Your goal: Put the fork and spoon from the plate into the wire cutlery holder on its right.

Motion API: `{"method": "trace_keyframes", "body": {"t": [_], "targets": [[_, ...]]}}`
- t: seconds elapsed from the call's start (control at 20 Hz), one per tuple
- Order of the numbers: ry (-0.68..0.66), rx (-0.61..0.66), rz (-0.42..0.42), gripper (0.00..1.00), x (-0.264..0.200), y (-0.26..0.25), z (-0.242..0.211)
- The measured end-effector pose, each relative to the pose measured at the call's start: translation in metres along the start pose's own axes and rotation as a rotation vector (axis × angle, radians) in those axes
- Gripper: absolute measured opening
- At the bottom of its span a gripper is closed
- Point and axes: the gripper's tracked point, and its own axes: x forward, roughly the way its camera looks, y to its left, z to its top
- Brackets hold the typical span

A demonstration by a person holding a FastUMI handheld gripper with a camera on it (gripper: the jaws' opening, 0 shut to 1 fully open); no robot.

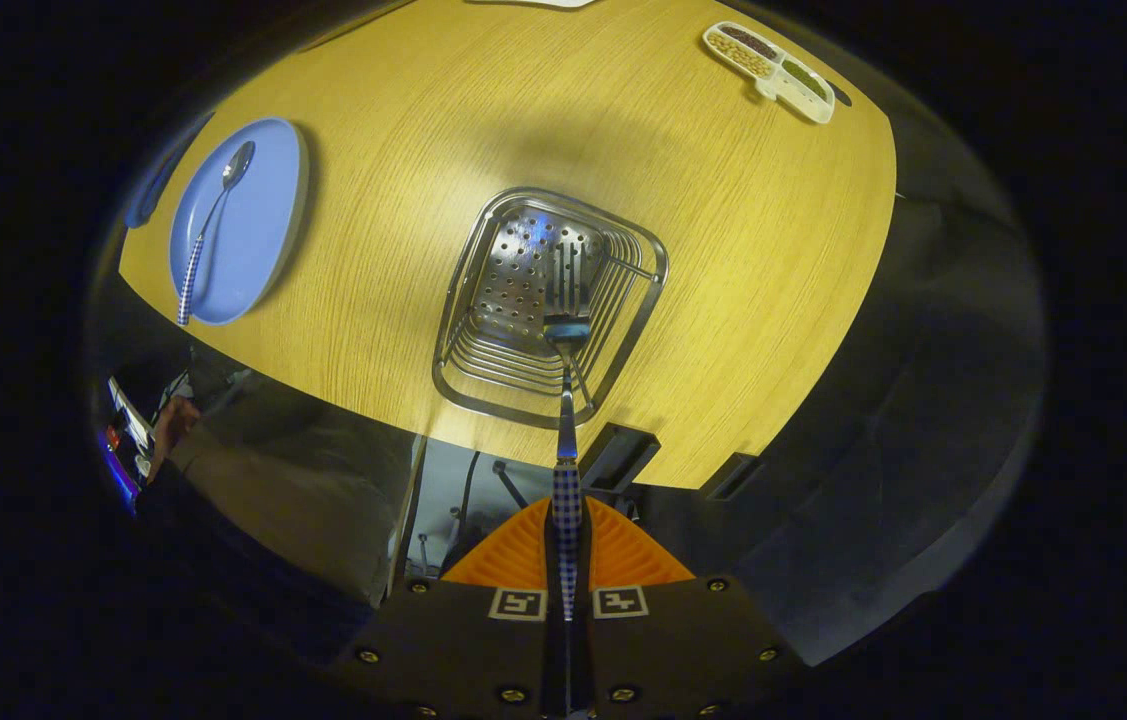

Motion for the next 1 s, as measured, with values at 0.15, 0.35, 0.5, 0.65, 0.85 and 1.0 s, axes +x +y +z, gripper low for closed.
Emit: {"method": "trace_keyframes", "body": {"t": [0.15, 0.35, 0.5, 0.65, 0.85, 1.0], "targets": [[0.042, -0.01, 0.0, 0.02, 0.0, 0.001, 0.011], [0.096, -0.021, 0.007, 0.03, 0.002, 0.005, 0.019], [0.132, -0.046, -0.009, 0.06, 0.002, 0.001, 0.024], [0.132, -0.03, 0.014, 0.06, 0.001, 0.004, 0.033], [0.127, -0.009, 0.015, 0.11, -0.002, 0.001, 0.037], [0.095, 0.011, 0.026, 0.24, -0.005, -0.001, 0.038]]}}
